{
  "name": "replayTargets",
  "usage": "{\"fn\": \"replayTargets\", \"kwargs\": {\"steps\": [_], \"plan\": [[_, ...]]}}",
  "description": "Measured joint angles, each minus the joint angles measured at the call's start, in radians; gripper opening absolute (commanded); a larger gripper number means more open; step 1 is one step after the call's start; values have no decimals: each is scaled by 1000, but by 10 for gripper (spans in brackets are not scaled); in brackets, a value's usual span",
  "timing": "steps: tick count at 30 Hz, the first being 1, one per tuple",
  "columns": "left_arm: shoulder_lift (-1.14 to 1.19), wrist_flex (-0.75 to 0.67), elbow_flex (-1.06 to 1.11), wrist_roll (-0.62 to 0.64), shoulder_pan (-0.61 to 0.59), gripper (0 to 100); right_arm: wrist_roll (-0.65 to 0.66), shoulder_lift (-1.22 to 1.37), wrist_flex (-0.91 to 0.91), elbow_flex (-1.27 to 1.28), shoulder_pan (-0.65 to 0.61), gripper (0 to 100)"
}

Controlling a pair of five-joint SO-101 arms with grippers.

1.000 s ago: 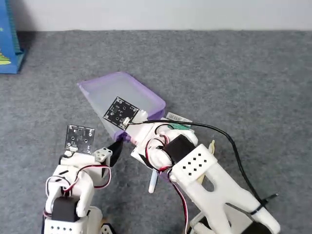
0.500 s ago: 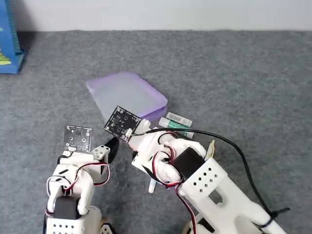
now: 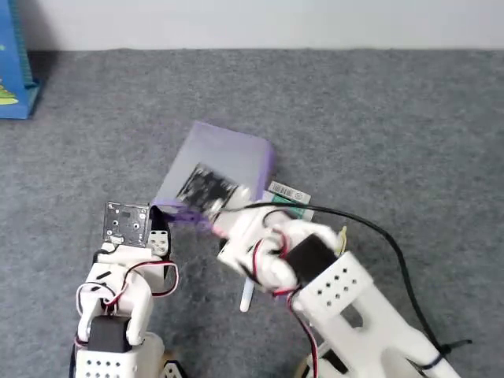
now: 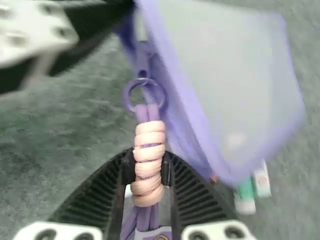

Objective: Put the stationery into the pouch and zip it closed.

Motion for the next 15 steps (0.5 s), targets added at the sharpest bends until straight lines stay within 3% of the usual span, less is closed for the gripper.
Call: {"fn": "replayTargets", "kwargs": {"steps": [8,15], "plan": [[0,0,0,0,-112,10,44,-38,6,0,218,9],[-5,9,0,5,-112,30,51,-155,61,0,261,9]]}}
